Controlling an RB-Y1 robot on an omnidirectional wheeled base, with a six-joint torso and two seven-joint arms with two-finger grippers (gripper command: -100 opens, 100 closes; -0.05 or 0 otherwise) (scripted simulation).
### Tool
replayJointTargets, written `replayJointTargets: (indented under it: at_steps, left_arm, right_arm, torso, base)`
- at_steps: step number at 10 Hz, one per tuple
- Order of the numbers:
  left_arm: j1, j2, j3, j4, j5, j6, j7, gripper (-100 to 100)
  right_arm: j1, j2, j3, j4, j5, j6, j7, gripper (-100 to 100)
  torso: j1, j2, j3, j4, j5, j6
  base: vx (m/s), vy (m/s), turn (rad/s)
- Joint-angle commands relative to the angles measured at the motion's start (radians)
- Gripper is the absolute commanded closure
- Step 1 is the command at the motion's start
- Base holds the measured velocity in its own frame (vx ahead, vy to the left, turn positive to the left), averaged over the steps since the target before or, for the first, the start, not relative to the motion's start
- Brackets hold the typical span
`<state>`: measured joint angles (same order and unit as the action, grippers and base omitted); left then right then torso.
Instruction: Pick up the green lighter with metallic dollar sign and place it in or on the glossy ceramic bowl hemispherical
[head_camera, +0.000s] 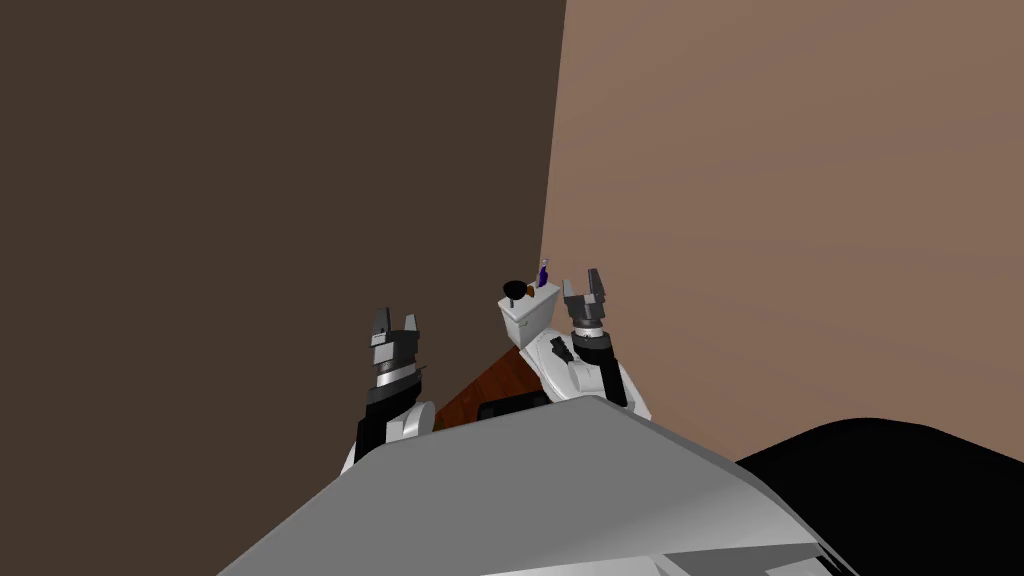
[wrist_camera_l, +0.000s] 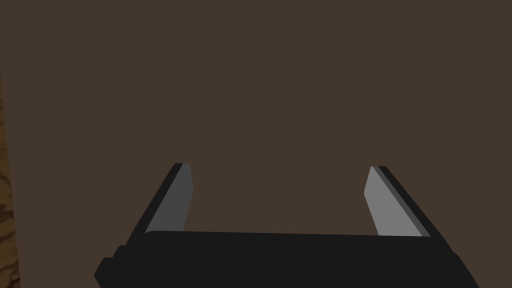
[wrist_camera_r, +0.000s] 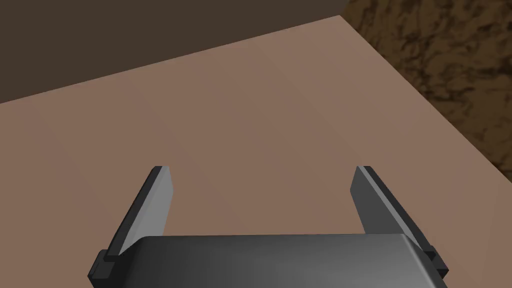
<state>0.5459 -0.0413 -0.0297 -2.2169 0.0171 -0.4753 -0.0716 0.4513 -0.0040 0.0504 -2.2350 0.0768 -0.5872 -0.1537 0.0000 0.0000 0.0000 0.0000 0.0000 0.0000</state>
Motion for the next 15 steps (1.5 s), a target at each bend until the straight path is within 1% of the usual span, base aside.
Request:
replayJointTargets:
  at_steps: [1, 3, 5, 8, 11, 12, 13, 14, 15]
  left_arm:
    - [0.000, 0.000, 0.000, 0.000, 0.000, 0.000, 0.000, 0]
    - [0.000, 0.000, 0.000, 0.000, 0.000, 0.000, 0.000, 0]
    - [0.000, 0.000, 0.000, 0.000, 0.000, 0.000, 0.000, 0]
    - [0.000, 0.000, 0.000, 0.000, 0.000, 0.000, 0.000, 0]
    - [0.000, 0.000, 0.000, 0.000, 0.000, 0.000, 0.000, 0]
    - [0.000, 0.000, 0.000, 0.000, 0.000, 0.000, 0.000, 0]
    - [0.000, 0.000, 0.000, 0.000, 0.000, 0.000, 0.000, 0]
    - [0.000, 0.000, 0.000, 0.000, 0.000, 0.000, 0.000, 0]
    - [0.000, 0.000, 0.000, 0.000, 0.000, 0.000, 0.000, 0]
  right_arm:
    - [-0.004, -0.029, 0.000, 0.014, 0.030, 0.032, -0.001, -100]
    - [-0.007, -0.051, -0.001, 0.029, 0.061, 0.066, -0.003, -100]
    - [-0.012, -0.073, -0.002, 0.048, 0.102, 0.110, -0.005, -100]
    - [-0.021, -0.107, -0.003, 0.085, 0.180, 0.193, -0.008, -100]
    - [-0.032, -0.140, -0.005, 0.131, 0.272, 0.284, -0.012, -100]
    - [-0.032, -0.140, -0.005, 0.131, 0.272, 0.293, -0.012, -100]
    - [-0.036, -0.151, -0.005, 0.148, 0.305, 0.330, -0.013, -100]
    - [-0.040, -0.162, -0.006, 0.166, 0.337, 0.355, -0.015, -100]
    - [-0.040, -0.162, -0.006, 0.166, 0.340, 0.367, -0.015, -100]
  torso:
    - [0.000, 0.000, 0.000, 0.000, 0.000, 0.000]
    - [0.002, -0.001, -0.001, 0.000, 0.000, 0.000]
    - [0.002, -0.001, -0.001, 0.000, 0.001, 0.000]
    - [0.003, -0.001, -0.001, 0.000, 0.001, 0.000]
    - [0.003, -0.002, -0.001, 0.000, 0.001, 0.000]
    - [0.003, -0.002, -0.001, 0.000, 0.001, 0.000]
    - [0.002, -0.001, -0.001, 0.000, 0.001, 0.000]
    - [0.002, -0.001, 0.000, 0.000, 0.000, 0.000]
    - [0.003, -0.001, -0.001, 0.000, 0.001, 0.000]
  base:
    - [0.005, 0.018, 0.095]
    - [0.016, 0.034, 0.089]
    - [0.012, 0.037, 0.095]
    - [0.014, 0.046, 0.125]
    - [0.024, 0.050, 0.135]
    - [0.018, 0.035, 0.050]
    - [0.007, 0.032, 0.099]
    - [0.018, 0.043, 0.161]
    - [0.017, 0.037, 0.061]
